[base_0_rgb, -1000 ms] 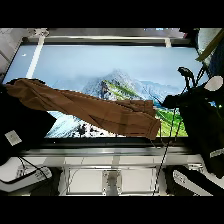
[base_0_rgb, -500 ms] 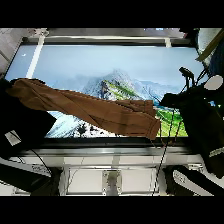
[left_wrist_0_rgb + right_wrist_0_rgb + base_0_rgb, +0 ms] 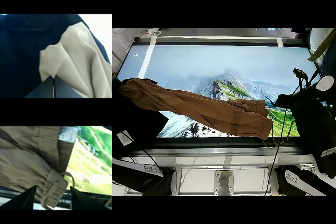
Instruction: Fold the clothes and pants, and hang the long-sleeved shirts on hangers.
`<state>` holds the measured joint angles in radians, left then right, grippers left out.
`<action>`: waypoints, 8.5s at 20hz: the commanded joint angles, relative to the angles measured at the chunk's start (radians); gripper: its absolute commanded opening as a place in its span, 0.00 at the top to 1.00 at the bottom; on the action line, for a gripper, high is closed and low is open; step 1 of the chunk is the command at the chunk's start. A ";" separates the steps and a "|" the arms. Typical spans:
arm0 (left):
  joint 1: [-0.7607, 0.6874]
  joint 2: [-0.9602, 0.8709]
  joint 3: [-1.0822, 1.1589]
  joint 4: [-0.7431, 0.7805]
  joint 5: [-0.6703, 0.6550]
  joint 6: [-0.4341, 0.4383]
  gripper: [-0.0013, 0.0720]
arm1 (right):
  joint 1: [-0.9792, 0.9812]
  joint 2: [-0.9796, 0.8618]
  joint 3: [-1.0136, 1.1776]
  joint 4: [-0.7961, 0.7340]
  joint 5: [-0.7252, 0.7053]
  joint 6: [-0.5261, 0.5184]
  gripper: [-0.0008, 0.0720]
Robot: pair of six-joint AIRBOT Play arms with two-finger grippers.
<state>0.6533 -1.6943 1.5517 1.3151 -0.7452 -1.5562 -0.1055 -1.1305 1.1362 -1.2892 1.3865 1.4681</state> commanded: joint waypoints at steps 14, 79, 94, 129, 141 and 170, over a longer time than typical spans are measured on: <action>-0.003 0.374 0.001 0.098 -0.344 0.031 0.96 | 0.000 -0.522 0.014 0.426 -0.376 -0.424 0.32; -0.234 0.084 0.031 -0.386 0.018 0.122 0.96 | -0.295 -0.519 0.627 0.122 0.090 -0.232 0.43; -0.053 0.941 -0.557 0.180 -0.483 0.184 0.96 | -0.499 -0.174 0.058 0.172 0.099 -0.378 0.38; 0.004 0.888 -0.563 0.264 -0.343 0.187 0.96 | -0.552 -0.078 -0.019 0.168 0.234 -0.491 0.96; 0.003 0.919 -0.803 0.380 -0.229 0.274 0.02 | -0.552 -0.078 -0.152 0.129 0.237 -0.430 0.40; -0.198 -0.176 0.153 -0.070 -0.388 0.450 0.04 | -0.331 -0.077 0.154 0.439 -0.008 -0.159 0.40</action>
<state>0.4789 -1.8038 1.6279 1.1938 -1.0554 -1.1477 -0.4866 -1.2087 1.2900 -0.8192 1.4265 1.3056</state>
